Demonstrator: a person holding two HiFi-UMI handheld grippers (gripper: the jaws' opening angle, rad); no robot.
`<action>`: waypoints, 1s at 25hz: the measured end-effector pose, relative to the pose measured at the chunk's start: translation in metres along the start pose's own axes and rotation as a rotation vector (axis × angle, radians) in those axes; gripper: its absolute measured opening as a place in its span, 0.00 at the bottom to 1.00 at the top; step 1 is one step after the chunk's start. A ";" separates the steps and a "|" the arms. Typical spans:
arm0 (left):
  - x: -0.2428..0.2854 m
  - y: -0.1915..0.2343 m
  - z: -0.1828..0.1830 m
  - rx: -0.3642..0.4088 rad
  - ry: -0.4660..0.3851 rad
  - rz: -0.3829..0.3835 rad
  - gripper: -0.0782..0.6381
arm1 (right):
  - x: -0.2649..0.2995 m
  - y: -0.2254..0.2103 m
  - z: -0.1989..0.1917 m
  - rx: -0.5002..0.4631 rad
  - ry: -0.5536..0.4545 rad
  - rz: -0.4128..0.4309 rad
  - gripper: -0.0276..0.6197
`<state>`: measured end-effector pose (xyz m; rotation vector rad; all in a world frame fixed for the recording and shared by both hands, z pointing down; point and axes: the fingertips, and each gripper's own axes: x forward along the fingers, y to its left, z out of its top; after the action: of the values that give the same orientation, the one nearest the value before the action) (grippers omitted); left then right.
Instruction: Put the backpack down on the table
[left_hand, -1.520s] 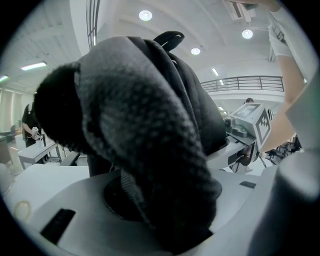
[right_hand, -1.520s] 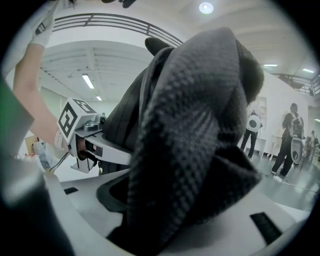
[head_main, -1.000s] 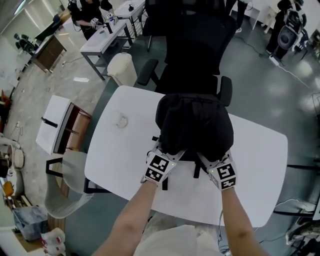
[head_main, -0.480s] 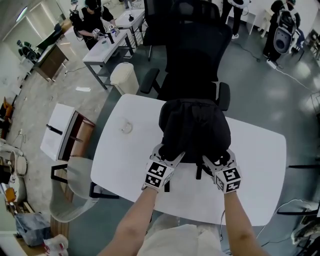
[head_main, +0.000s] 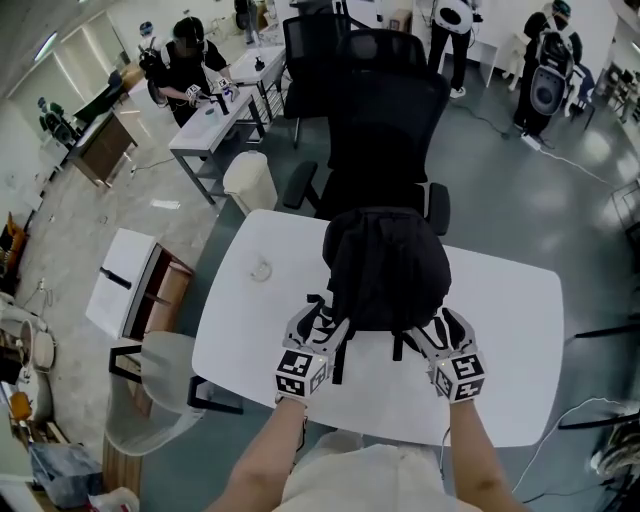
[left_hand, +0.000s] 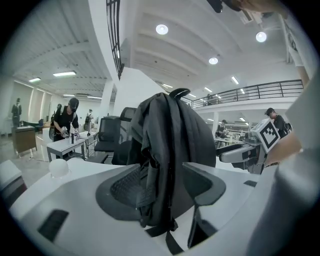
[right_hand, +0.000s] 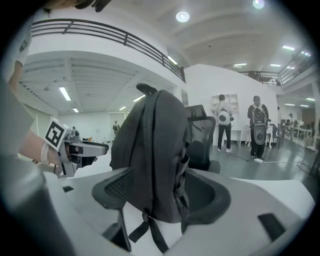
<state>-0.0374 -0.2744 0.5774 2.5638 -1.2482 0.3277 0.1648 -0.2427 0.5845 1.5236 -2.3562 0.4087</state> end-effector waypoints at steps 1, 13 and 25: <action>-0.008 0.000 0.002 0.001 -0.005 0.001 0.49 | -0.006 0.004 0.002 -0.001 -0.008 0.001 0.55; -0.091 0.018 0.057 0.057 -0.129 0.061 0.33 | -0.067 0.024 0.037 -0.008 -0.116 -0.045 0.36; -0.159 0.047 0.082 0.092 -0.217 0.212 0.18 | -0.126 0.011 0.068 -0.058 -0.226 -0.182 0.09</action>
<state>-0.1641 -0.2136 0.4566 2.6031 -1.6247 0.1535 0.1971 -0.1606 0.4710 1.8211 -2.3400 0.1294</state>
